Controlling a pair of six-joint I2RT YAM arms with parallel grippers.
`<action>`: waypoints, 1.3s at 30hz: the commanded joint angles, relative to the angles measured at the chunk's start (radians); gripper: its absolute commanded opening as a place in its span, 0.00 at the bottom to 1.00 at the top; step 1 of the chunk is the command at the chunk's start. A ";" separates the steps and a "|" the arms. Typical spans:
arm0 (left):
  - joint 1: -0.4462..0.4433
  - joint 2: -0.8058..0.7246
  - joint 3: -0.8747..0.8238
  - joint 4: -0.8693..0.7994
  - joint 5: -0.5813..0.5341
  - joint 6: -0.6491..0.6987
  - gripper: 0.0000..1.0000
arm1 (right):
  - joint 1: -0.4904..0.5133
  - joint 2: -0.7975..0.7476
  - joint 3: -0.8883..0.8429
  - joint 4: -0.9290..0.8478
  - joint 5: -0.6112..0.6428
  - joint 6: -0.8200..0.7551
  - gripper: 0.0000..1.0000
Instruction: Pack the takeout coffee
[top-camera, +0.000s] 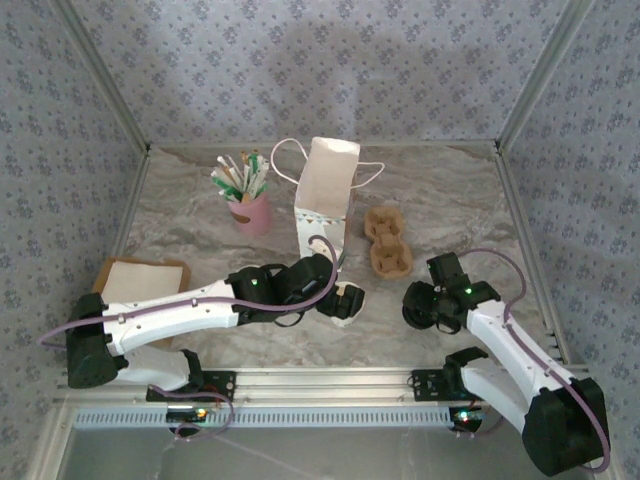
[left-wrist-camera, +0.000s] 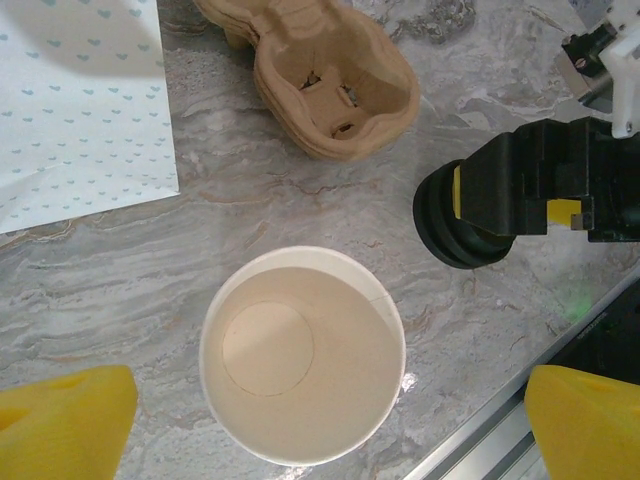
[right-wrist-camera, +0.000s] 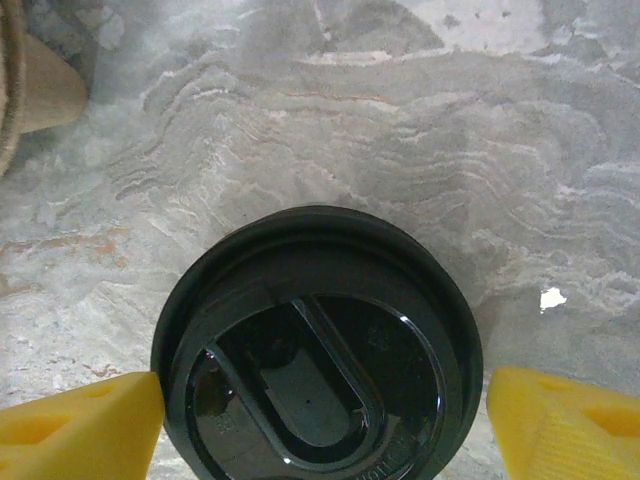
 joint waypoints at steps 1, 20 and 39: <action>0.005 -0.003 -0.008 0.026 -0.001 -0.009 0.99 | -0.007 0.019 -0.017 0.007 -0.009 0.020 0.85; 0.008 0.002 -0.010 0.027 0.001 -0.010 0.99 | -0.006 -0.020 0.008 -0.026 -0.002 0.018 0.75; 0.020 -0.026 -0.026 0.019 -0.032 -0.011 0.99 | 0.013 -0.091 0.114 -0.114 -0.028 -0.011 0.73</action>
